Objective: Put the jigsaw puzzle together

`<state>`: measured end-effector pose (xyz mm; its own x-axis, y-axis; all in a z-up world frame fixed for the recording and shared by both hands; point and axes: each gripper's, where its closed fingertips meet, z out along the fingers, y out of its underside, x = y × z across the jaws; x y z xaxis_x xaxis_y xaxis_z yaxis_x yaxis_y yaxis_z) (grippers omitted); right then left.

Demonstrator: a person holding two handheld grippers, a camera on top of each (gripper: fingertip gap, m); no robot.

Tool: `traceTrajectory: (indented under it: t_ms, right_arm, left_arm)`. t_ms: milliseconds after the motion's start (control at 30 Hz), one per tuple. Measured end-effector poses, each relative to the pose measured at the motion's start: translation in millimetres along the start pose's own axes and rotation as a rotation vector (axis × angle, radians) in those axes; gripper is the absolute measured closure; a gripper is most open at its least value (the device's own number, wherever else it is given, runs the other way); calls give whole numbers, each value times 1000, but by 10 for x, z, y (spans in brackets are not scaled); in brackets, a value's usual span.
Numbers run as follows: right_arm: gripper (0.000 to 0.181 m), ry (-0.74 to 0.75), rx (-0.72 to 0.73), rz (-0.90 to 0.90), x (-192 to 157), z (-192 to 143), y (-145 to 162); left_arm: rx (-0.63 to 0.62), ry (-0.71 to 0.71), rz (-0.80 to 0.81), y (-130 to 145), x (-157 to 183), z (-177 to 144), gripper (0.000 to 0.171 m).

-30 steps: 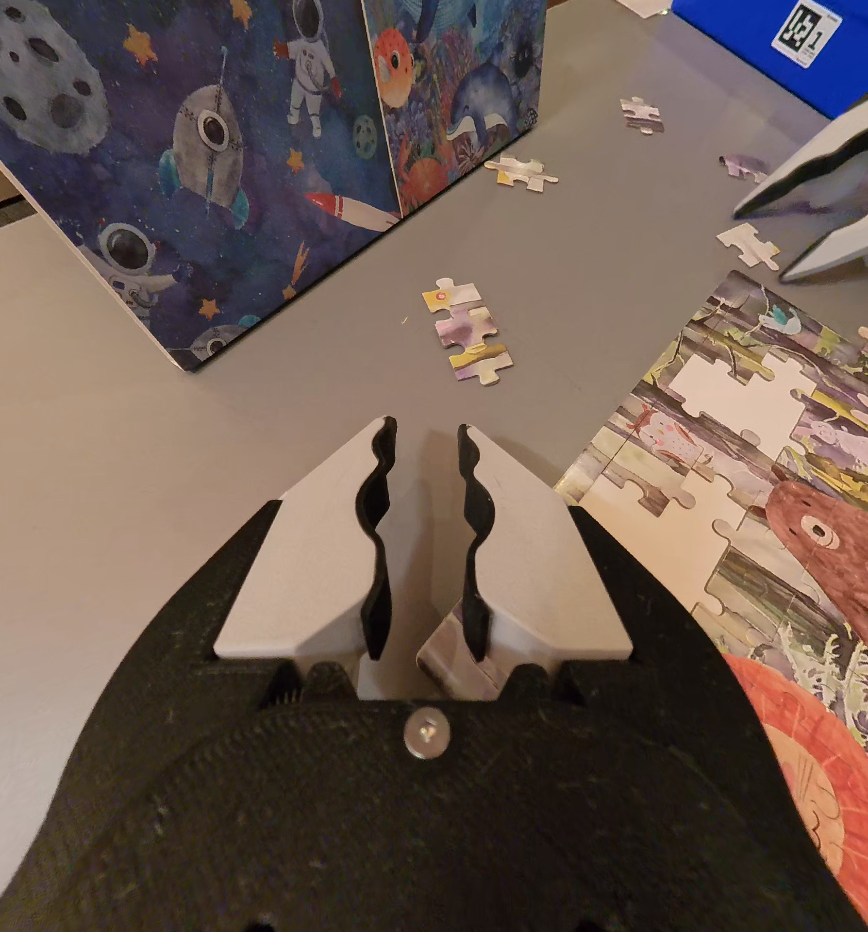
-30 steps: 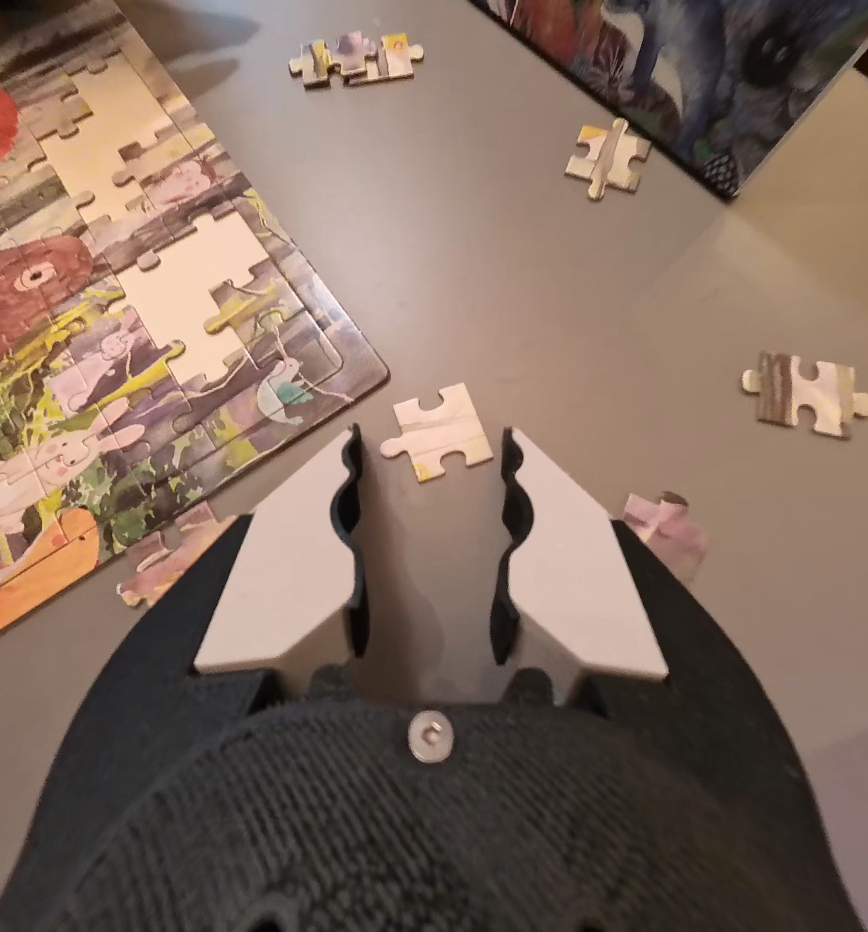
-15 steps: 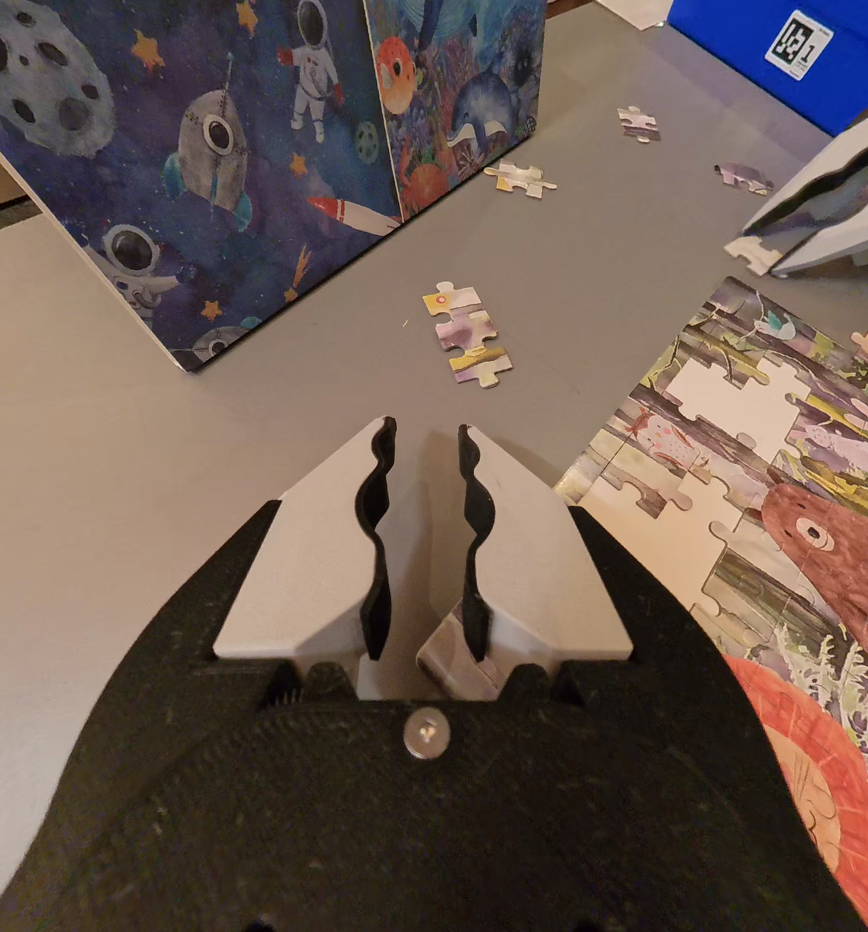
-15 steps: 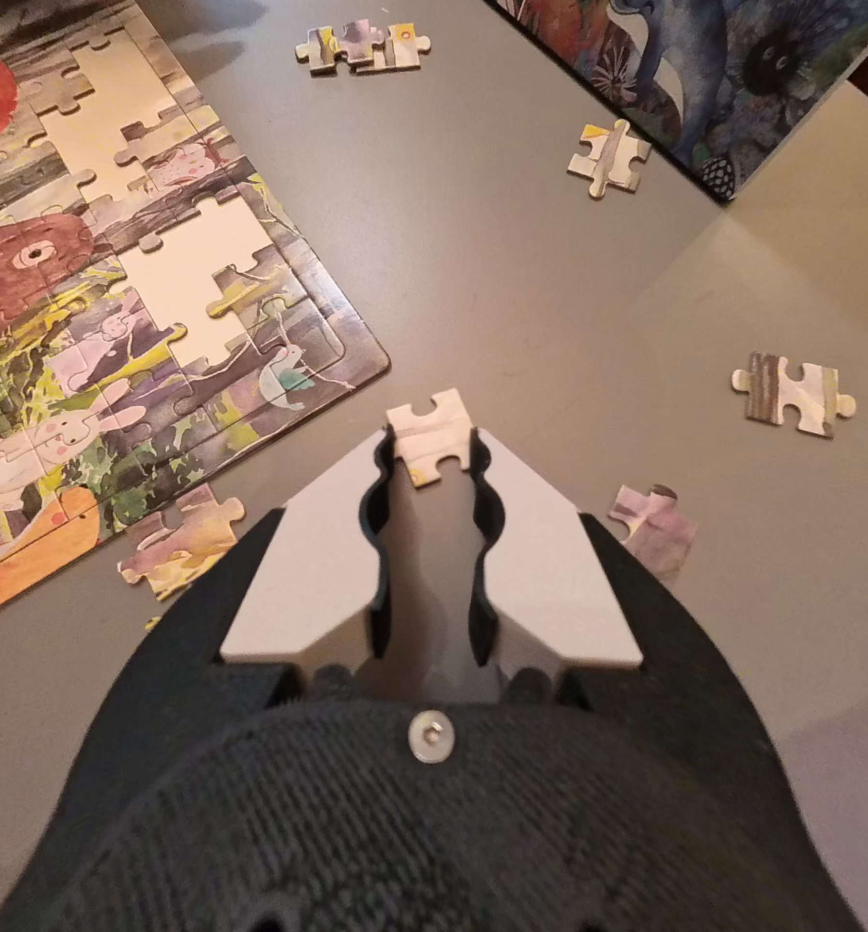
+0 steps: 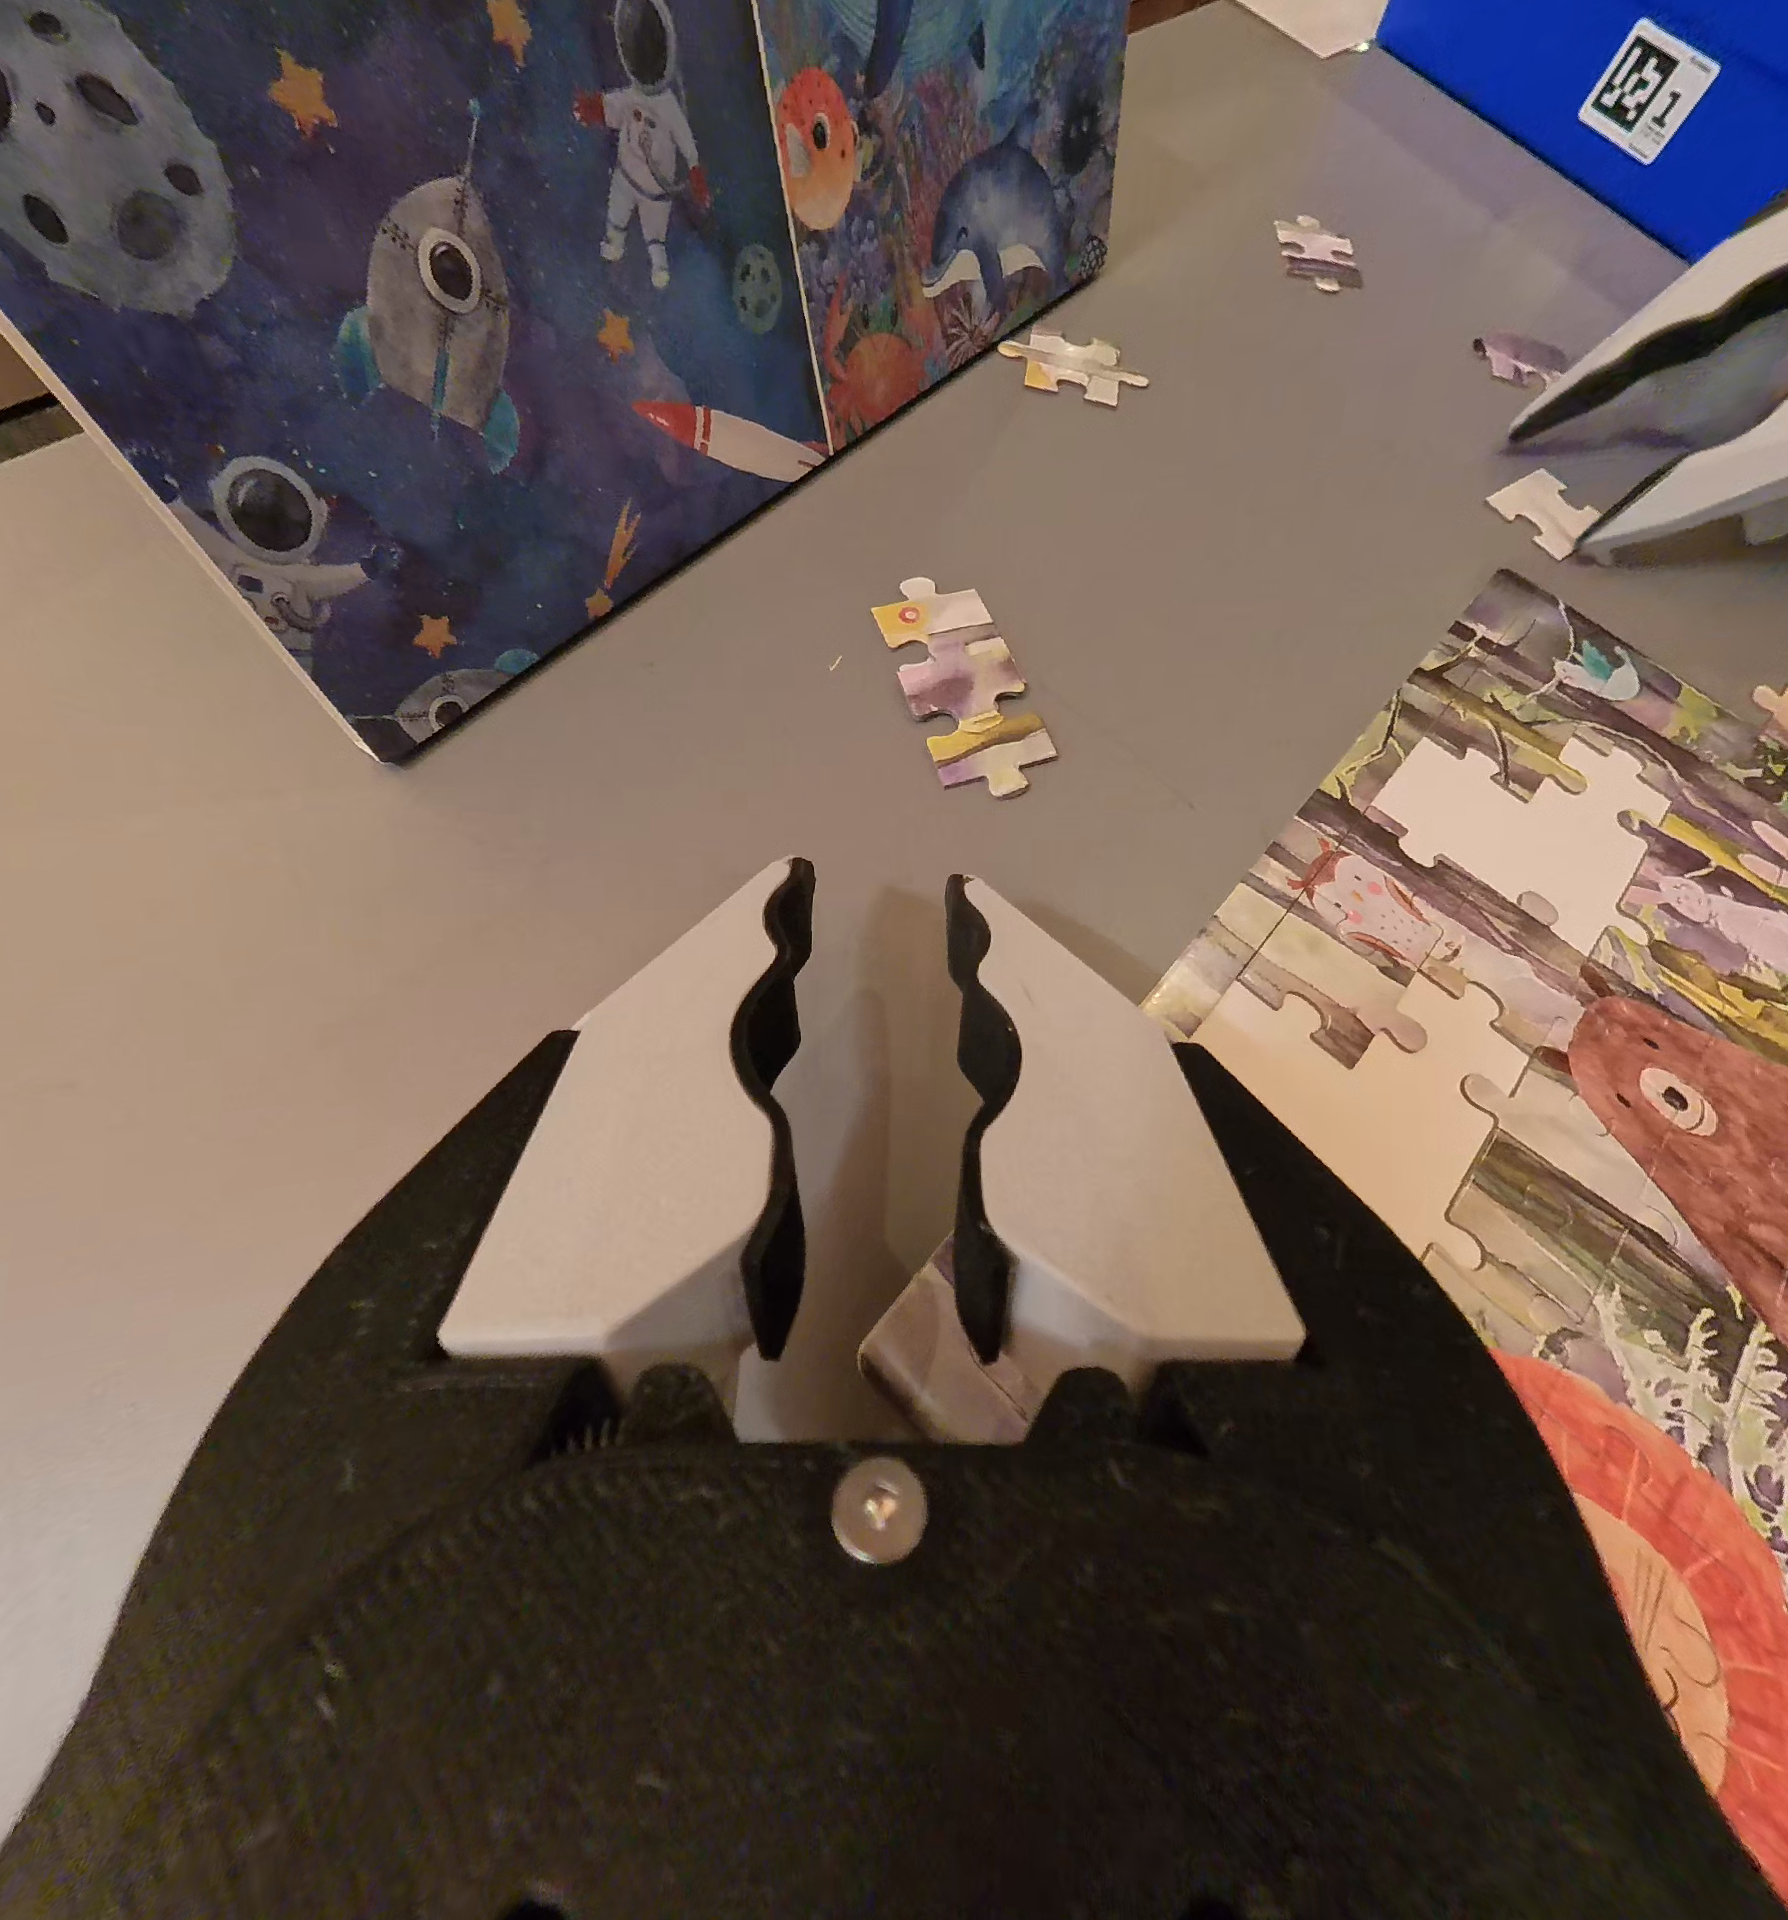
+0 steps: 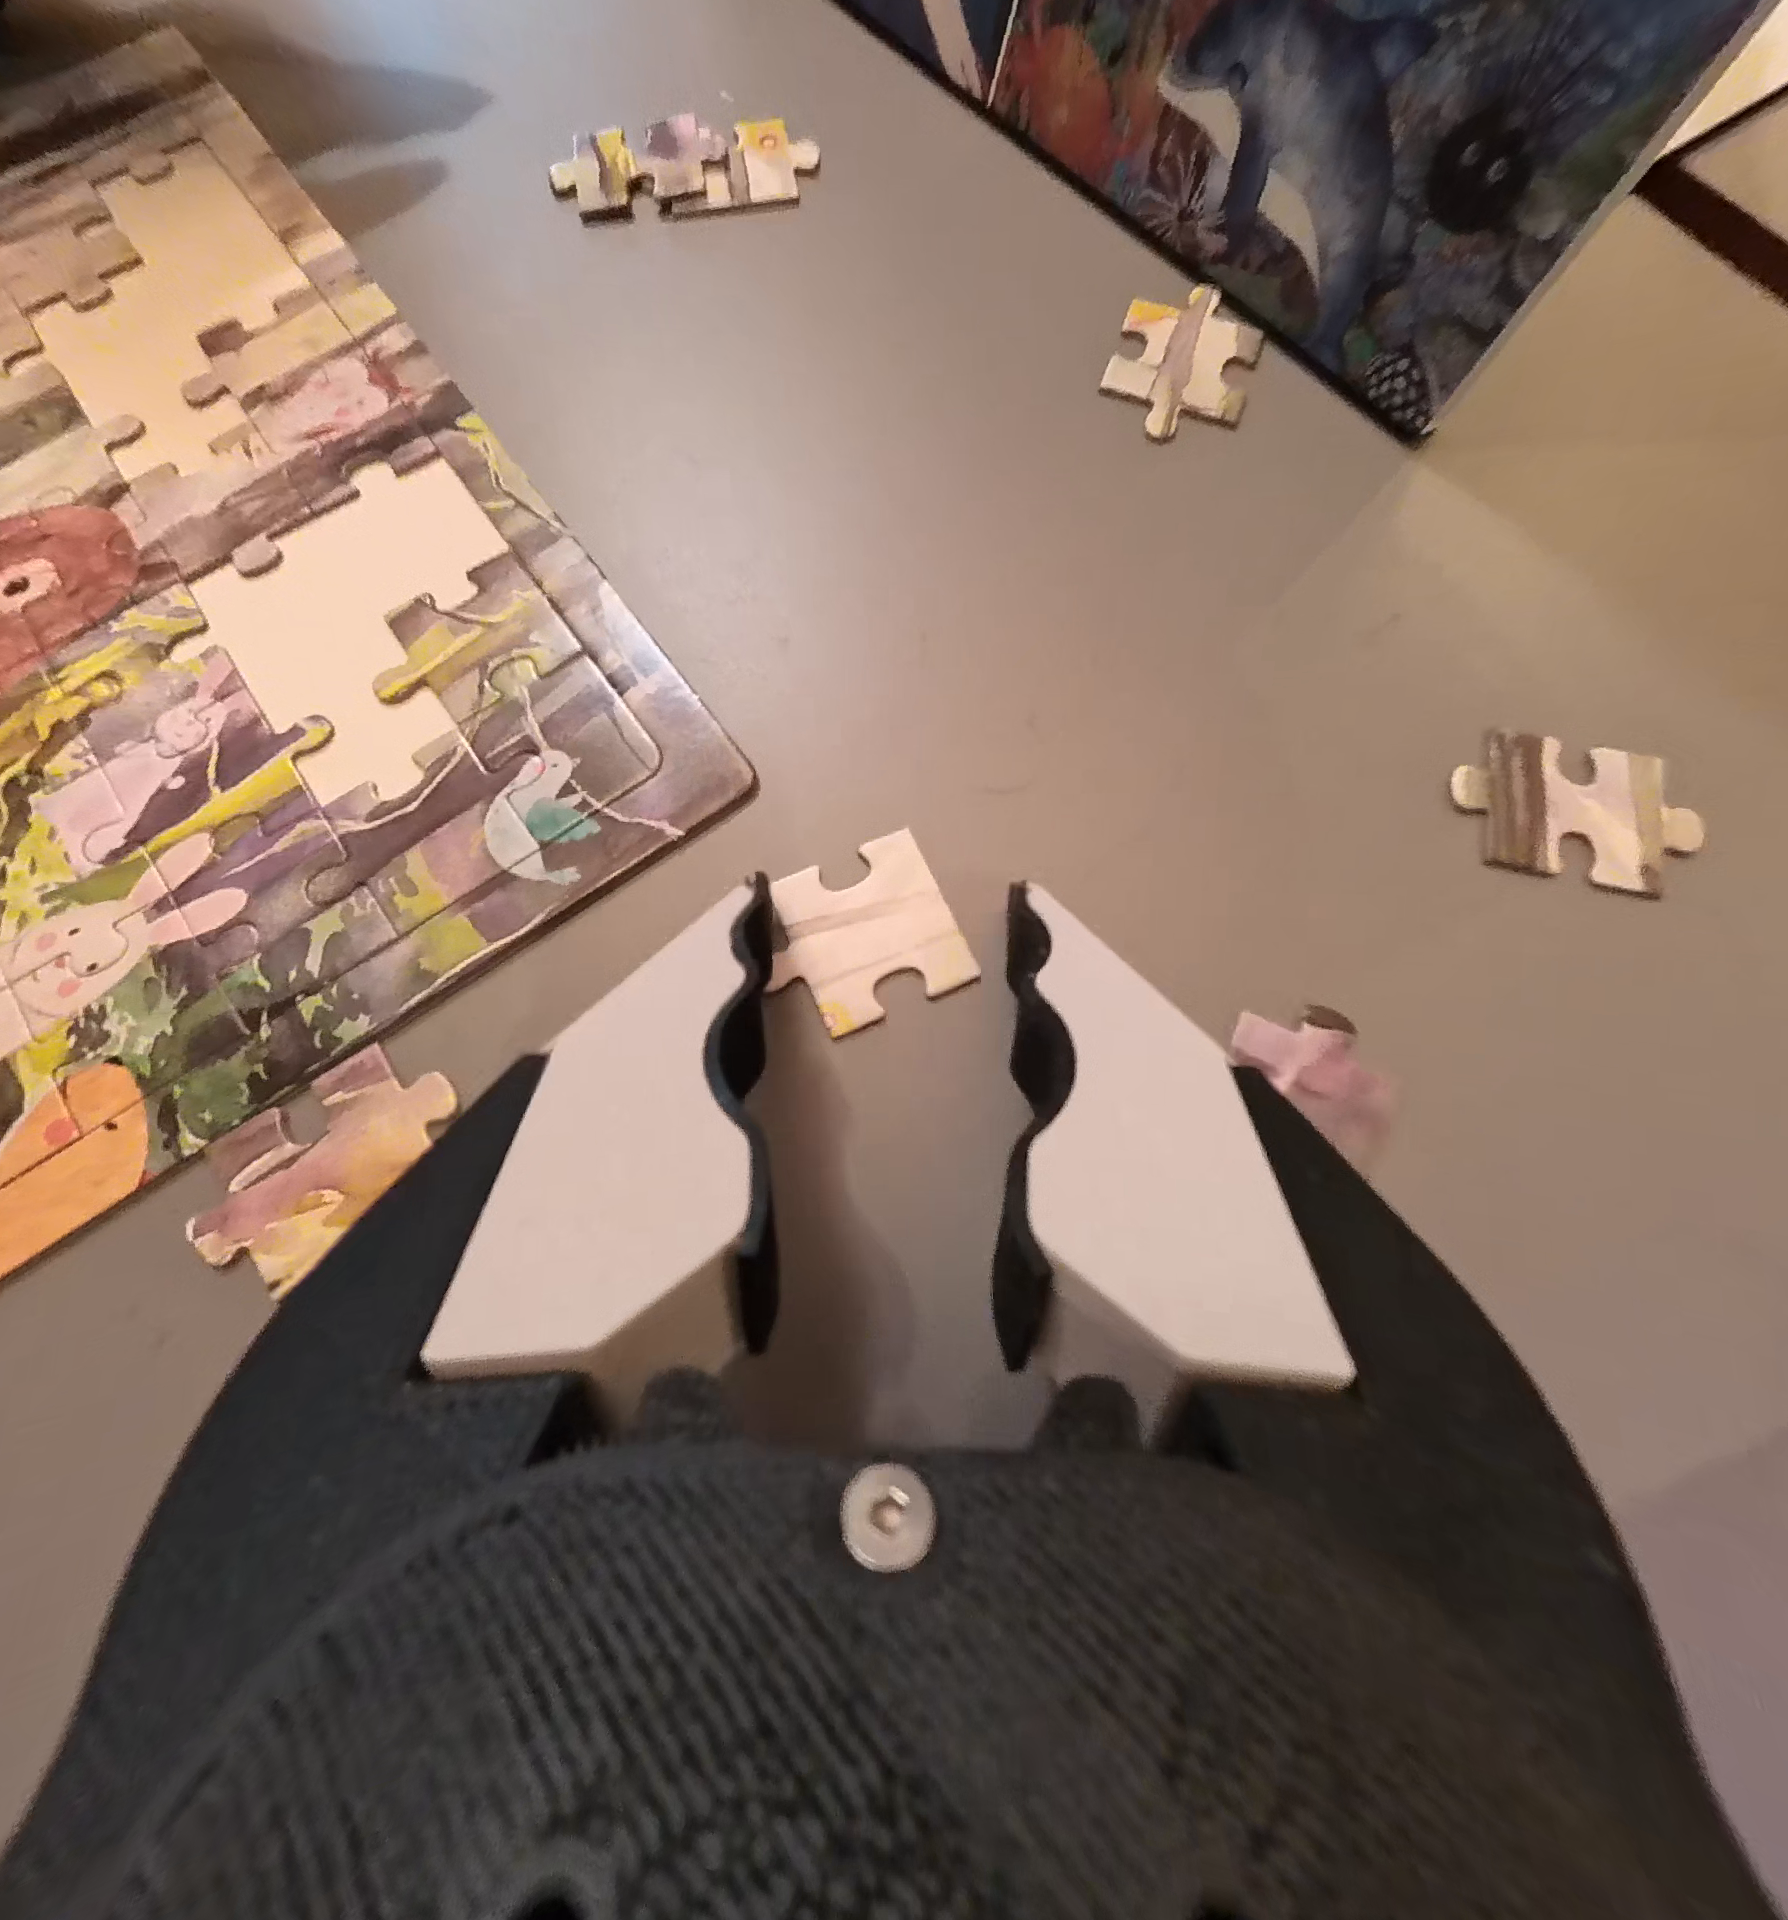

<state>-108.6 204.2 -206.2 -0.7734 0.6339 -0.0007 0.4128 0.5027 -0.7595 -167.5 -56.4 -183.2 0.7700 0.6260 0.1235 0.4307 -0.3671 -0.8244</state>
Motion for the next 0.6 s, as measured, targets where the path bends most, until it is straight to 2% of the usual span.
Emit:
traceTrajectory:
  t_ms: [133,200,400,467,500,533,600]
  right_arm:
    - [141,-22,-17,-19,-68,15,21]
    - [149,-35,-27,-29,-93,-1,32]
    - [151,-34,-42,-61,-125,-5,25]
    - [179,-39,-15,-82,-152,-25,-31]
    - [176,-29,3,-86,-146,-38,-68]
    - [163,-25,21,-86,-150,-50,-101]
    - [155,-6,31,-72,-118,-70,-121]
  left_arm:
    - [-1,-1,0,1,-1,1,148]
    - [-2,0,-1,2,-2,2,148]
    - [-1,0,-1,2,-2,0,148]
    - [1,-2,-2,0,-5,-2,148]
    - [3,-4,-3,-2,-8,-4,147]
    - [5,-5,-4,-4,-9,-6,147]
    - [6,-4,-6,-5,-10,-7,147]
